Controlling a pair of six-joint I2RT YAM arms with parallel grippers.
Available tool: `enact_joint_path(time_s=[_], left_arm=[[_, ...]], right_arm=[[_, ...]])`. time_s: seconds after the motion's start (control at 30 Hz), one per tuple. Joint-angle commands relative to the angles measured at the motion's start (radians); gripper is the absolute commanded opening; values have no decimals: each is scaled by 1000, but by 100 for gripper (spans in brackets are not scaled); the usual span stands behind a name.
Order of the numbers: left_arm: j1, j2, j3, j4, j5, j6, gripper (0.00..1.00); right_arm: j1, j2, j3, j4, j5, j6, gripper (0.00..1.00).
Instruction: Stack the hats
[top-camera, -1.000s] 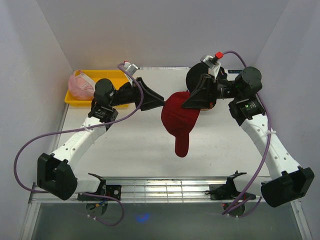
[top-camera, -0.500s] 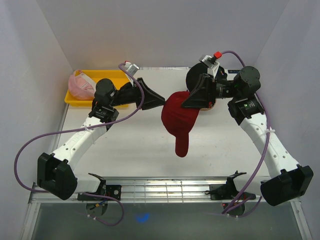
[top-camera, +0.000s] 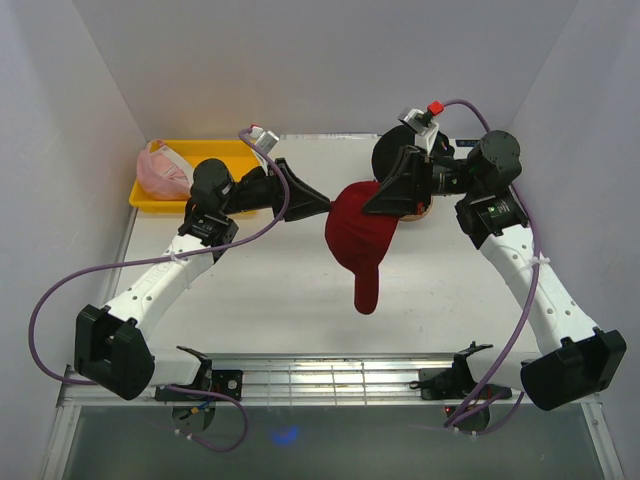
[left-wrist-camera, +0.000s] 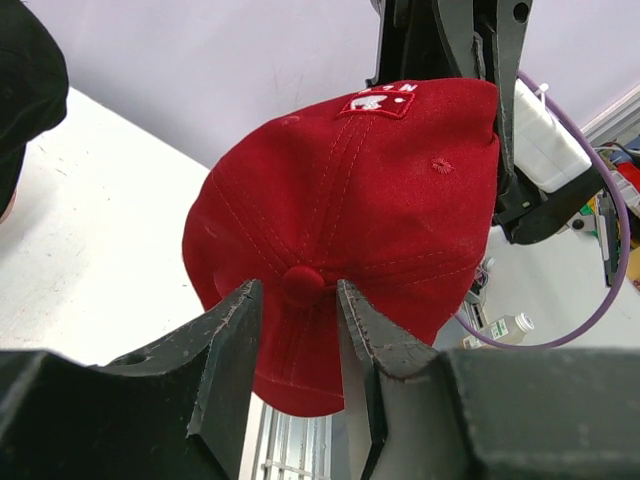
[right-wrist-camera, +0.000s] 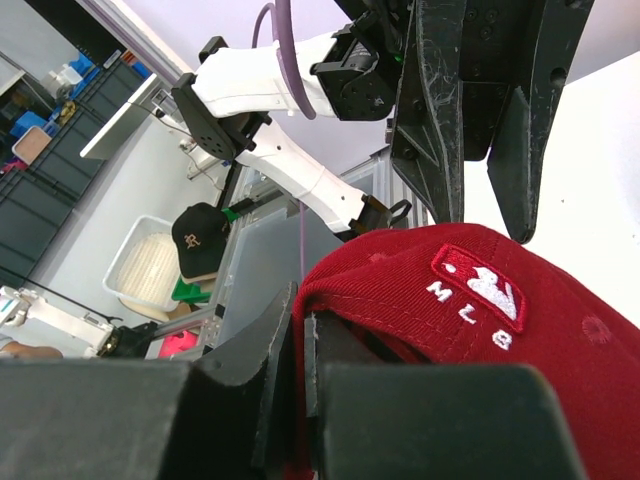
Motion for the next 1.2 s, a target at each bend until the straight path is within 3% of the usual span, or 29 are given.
enact_joint_path(time_s=[0.0, 0.23, 0.37, 0.43, 0.47, 0.6, 0.7, 0.77, 1.0, 1.17], left_arm=[[-5, -7, -2, 4, 3, 15, 46], [-7, -1, 10, 6, 6, 9, 35], [-7, -2, 12, 6, 6, 6, 21], [-7, -2, 10, 6, 1, 4, 3], [-7, -1, 9, 6, 0, 3, 3], [-7, 1, 5, 6, 1, 0, 19], [-7, 6, 2, 4, -11, -2, 45], [-7, -2, -11, -6, -57, 4, 68], [88, -154, -94, -138, -203, 81, 72], [171, -221, -232, -102, -120, -15, 75]], right_arm=[[5, -5, 46, 51, 5, 4, 8], [5, -6, 44, 51, 4, 1, 8], [5, -3, 44, 48, 5, -1, 8], [5, -3, 44, 46, 5, -1, 8], [5, -5, 44, 46, 4, -2, 8], [6, -5, 49, 44, 5, -4, 8], [5, 0, 55, 44, 7, -4, 8], [5, 4, 66, 32, 11, -5, 8], [2, 46, 205, -190, 96, -142, 8], [0, 159, 351, -85, 114, -36, 8]])
